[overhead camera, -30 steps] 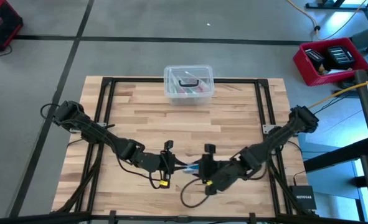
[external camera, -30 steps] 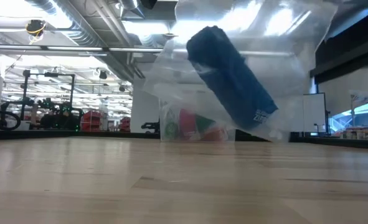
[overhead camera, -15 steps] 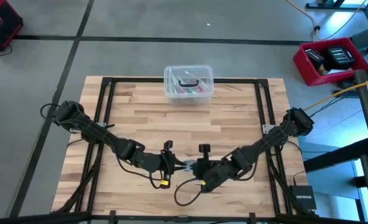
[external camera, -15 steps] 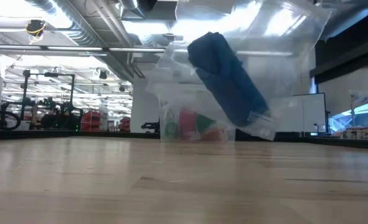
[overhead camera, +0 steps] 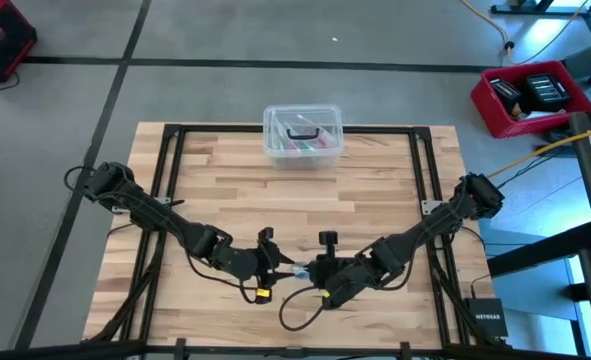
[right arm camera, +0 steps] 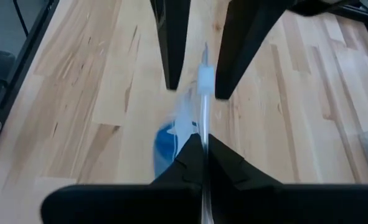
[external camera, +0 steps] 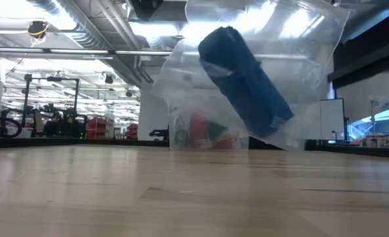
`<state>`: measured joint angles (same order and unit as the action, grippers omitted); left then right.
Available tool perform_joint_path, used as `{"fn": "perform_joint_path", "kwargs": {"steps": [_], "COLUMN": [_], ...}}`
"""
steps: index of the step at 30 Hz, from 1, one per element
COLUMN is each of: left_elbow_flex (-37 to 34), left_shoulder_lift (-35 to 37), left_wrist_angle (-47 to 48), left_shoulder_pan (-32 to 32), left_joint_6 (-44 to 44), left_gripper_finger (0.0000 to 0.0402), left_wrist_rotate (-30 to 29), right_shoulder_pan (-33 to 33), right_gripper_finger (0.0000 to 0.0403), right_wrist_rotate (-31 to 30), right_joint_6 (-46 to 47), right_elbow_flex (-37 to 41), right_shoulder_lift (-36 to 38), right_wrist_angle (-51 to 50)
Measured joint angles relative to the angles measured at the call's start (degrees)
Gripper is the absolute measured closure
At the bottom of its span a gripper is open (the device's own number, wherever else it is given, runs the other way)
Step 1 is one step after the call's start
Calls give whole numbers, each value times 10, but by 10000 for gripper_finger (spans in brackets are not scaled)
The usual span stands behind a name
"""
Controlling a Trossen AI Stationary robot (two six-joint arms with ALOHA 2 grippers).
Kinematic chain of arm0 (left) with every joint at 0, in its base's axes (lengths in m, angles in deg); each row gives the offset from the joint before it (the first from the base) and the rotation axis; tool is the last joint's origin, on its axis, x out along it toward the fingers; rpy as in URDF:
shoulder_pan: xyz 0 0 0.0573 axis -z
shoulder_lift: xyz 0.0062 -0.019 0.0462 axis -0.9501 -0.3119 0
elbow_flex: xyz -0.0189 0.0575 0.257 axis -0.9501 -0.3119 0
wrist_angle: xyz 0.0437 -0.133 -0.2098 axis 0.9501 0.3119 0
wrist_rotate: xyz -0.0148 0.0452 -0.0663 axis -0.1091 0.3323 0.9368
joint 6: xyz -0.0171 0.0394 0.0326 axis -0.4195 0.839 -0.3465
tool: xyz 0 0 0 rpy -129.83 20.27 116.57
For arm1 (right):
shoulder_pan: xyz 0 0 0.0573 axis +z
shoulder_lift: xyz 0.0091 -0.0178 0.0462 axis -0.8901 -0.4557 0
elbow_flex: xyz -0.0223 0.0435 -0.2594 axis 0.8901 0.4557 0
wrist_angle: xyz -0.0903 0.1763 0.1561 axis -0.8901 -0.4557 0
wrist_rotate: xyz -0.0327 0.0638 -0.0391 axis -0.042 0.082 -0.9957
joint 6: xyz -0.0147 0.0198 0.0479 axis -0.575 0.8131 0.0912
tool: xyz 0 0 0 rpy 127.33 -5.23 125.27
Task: Roll bandage
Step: Close the transparent zip bag
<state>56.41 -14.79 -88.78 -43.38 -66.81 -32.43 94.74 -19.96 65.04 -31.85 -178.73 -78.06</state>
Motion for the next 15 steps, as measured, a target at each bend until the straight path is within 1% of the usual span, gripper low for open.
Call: {"fn": "perform_joint_path", "kwargs": {"steps": [4, 9, 12, 15], "left_elbow_flex": [0, 0, 0, 0], "left_shoulder_lift": [-5, -5, -5, -5], "left_wrist_angle": [-1, -23, -28, -28], "left_shoulder_pan": [0, 0, 0, 0], "left_joint_6": [15, 31, 45, 64], "left_gripper_finger": [277, 309, 336, 381], "left_wrist_rotate": [-1, -2, -2, -2], "right_shoulder_pan": [0, 0, 0, 0], "right_gripper_finger": [398, 397, 399, 387], "right_wrist_rotate": [2, 5, 7, 6], "right_joint_6": [0, 0, 1, 6], "right_elbow_flex": [0, 0, 0, 0], "right_shoulder_lift": [0, 0, 0, 0], "right_wrist_angle": [0, 0, 2, 4]}}
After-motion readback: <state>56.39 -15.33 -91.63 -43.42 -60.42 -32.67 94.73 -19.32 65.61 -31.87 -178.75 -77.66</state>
